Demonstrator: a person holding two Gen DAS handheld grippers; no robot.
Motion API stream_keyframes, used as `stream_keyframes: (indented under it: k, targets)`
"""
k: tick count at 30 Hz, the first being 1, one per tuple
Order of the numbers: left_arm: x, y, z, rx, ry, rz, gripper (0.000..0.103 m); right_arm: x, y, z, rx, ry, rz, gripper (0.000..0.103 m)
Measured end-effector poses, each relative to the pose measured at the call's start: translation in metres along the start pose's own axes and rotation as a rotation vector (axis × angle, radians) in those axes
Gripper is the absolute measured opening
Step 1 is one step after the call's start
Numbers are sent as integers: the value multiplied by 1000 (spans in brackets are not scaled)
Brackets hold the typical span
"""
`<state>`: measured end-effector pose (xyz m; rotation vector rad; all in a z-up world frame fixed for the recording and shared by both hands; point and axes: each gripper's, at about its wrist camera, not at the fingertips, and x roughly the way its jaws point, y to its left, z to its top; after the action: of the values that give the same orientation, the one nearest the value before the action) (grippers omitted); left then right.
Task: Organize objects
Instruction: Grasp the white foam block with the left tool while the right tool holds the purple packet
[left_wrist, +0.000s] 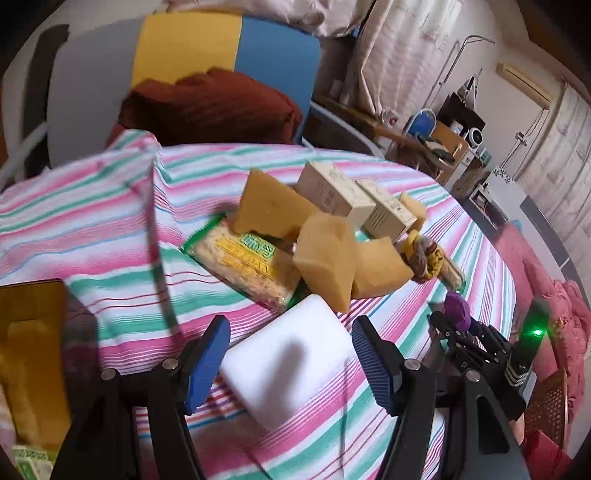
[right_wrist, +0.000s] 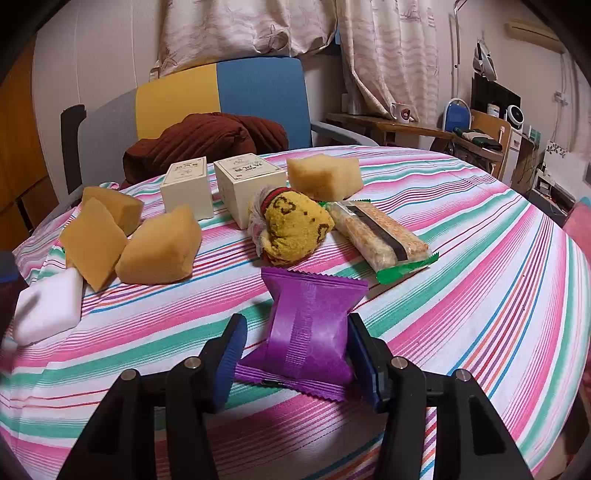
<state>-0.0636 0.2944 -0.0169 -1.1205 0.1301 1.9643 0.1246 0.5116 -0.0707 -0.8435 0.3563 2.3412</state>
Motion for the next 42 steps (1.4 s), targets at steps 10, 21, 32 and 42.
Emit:
stream_keyframes:
  k: [10,21,32,42]
  targets:
    - [17,-14,-25,106,40,30,70,-1,0,-1,-1,-11,-4,56]
    - [0,-33,-49,146,29,46,70,-1,0,-1,-1,-13,-3,56]
    - [24,-45,-53,246,56,185,70,-1,1,-1,-2,-17,-4,56]
    - [24,-55,-61,291,17,245,62,-1,1,-1,-2,-18,-4,56]
